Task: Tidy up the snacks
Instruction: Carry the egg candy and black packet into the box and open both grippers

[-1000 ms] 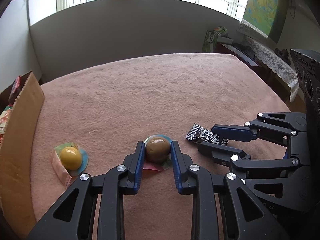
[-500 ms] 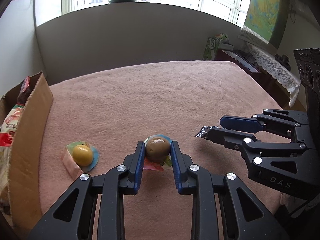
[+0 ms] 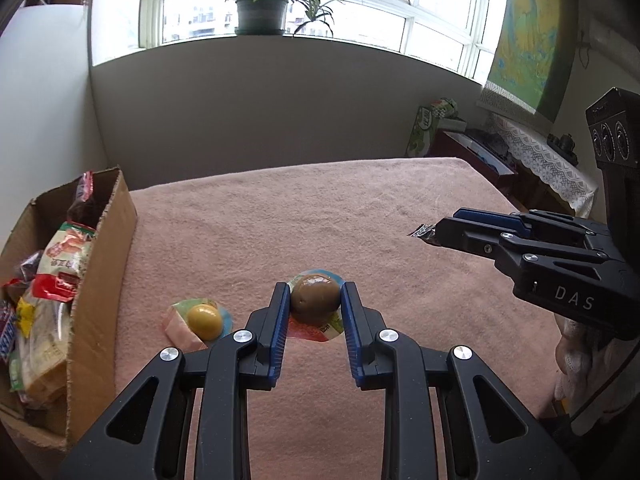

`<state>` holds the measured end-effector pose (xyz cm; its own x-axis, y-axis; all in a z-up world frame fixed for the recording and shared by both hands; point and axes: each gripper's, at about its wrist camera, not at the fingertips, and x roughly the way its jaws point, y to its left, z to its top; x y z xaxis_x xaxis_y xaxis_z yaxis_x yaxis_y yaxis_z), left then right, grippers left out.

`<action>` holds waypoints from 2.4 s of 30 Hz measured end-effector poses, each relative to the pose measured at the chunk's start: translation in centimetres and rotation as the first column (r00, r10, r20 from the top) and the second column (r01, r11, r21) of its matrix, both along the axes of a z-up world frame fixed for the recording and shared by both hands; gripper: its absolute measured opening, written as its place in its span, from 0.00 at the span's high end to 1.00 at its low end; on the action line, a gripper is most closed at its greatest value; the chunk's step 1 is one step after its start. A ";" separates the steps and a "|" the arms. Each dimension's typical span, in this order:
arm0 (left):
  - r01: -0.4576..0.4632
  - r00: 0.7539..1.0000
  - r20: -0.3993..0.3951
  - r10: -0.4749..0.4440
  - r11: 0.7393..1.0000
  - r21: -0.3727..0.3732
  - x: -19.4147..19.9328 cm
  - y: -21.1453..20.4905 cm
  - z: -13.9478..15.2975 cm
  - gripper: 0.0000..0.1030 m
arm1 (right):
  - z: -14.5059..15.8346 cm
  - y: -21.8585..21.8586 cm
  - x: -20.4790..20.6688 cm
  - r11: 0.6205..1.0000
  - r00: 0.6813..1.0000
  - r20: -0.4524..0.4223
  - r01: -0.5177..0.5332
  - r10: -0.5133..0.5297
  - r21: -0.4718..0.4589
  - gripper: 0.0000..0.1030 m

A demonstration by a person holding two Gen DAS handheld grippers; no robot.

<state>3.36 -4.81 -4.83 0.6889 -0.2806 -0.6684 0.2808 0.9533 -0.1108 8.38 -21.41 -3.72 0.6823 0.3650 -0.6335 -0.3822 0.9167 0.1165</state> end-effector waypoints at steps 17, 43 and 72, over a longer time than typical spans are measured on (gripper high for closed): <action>-0.112 0.989 0.086 0.116 0.992 -0.055 -2.7 8.1 2.8 0.76 | 2.3 10.2 1.1 0.992 0.994 0.022 -0.113 0.112 0.060 0.72; -0.257 0.962 0.058 0.265 0.959 -0.123 -3.9 19.2 1.5 0.76 | -0.2 24.5 7.5 0.974 0.980 -0.050 -0.184 0.192 0.135 0.73; -0.305 0.949 0.047 0.312 0.944 -0.125 -3.6 20.5 1.4 0.34 | 0.5 24.0 7.5 0.977 0.989 -0.009 -0.142 0.146 0.159 0.04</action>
<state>-0.23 15.68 -3.41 0.7950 -0.1191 -0.5948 -0.0147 0.9764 -0.2153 15.90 2.61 -3.21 0.6026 0.5547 -0.5737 -0.5049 0.8217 0.2642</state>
